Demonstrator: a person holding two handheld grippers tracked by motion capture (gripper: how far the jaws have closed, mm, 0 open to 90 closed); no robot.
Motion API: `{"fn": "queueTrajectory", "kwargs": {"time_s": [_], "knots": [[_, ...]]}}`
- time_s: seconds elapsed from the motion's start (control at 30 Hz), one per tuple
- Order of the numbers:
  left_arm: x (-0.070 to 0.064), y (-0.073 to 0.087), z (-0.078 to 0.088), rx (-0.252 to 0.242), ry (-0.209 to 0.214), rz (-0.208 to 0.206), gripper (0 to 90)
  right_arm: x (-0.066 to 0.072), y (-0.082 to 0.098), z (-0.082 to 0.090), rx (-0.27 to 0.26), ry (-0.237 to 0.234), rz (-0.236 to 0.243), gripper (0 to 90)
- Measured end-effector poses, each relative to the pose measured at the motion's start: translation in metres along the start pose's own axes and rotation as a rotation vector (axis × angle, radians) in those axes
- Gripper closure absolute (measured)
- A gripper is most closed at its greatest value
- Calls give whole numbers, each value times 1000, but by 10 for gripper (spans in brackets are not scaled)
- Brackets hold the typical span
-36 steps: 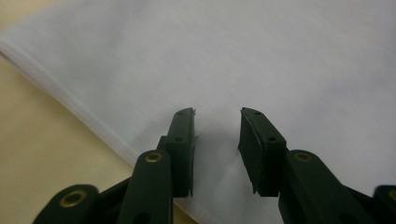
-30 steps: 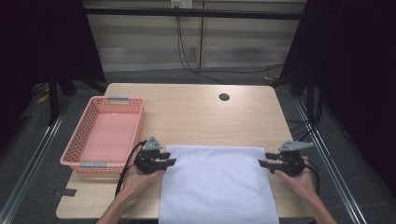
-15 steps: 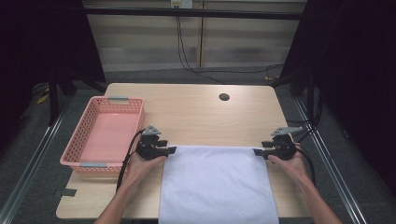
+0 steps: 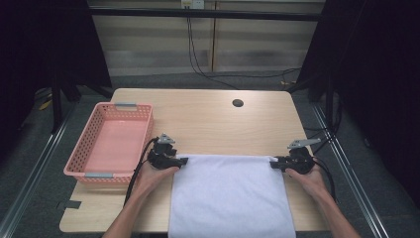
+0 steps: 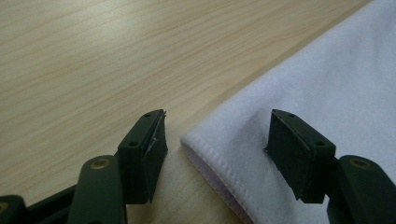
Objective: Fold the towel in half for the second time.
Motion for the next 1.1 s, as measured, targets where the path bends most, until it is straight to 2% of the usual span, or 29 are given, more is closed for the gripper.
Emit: {"fn": "queueTrajectory", "kwargs": {"time_s": [0.03,0.07,0.1,0.13,0.2,0.3,0.33,0.37,0.4,0.47,0.5,0.53,0.57,0.6,0.77,0.8,0.87,0.9,0.93,1.03,1.07,1.1], "knots": [[-1,0,0,2,17,-26,496,0,0,1,9,-4,5,763],[-4,1,0,2,58,-54,663,1,0,1,6,-11,-5,806],[-4,1,0,2,58,-54,760,1,0,1,6,-11,-5,806],[-5,1,0,4,76,-65,760,1,0,2,7,-12,-2,820],[-5,1,0,-1,82,-64,818,0,0,7,-9,-19,-14,834],[-5,0,2,-16,94,-56,826,-1,1,10,-22,-29,-22,839],[-4,-2,4,-41,120,-29,830,-2,1,13,-33,-33,-31,840],[-4,-2,4,-41,120,-29,830,-2,1,13,-33,-33,-31,840],[-5,-3,6,-62,126,-16,830,-3,1,14,-41,-33,-35,841],[-7,-7,8,-80,118,-20,831,-5,0,18,-53,-24,-31,843],[-7,-9,10,-88,128,-23,831,-7,-2,19,-51,-20,-21,844],[-6,-16,15,-120,140,-15,831,-12,-4,20,-63,-23,-29,844],[-6,-16,15,-120,140,-15,831,-12,-4,20,-63,-23,-29,844],[-7,-22,21,-151,150,-14,832,-14,-7,22,-68,-14,-30,844],[-9,-32,23,-160,142,-17,832,-16,-16,33,-109,-23,-25,844],[-8,-35,22,-164,144,-6,832,-16,-19,34,-114,-24,-19,843],[-5,-45,23,-167,131,-13,832,-20,-28,39,-133,-14,-5,843],[-5,-45,23,-167,131,-13,832,-20,-28,39,-133,-14,-5,843],[-1,-52,24,-177,131,-15,833,-22,-33,43,-159,-18,-10,844],[3,-58,25,-175,112,-16,833,-24,-39,45,-170,-15,-15,844],[7,-65,26,-188,113,-16,833,-28,-43,46,-186,-19,-30,845],[7,-65,26,-188,113,-16,833,-28,-43,46,-186,-19,-30,845]]}}
Point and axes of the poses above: each handheld gripper's, and its own axes: z roughly backward along the jaws, y roughly out of its underside, x roughly to its left, the point moved 2 cm from there along -z, roughly forward along the jaws, and after that the axes turned 5 degrees about x, right-handed, at the moved point
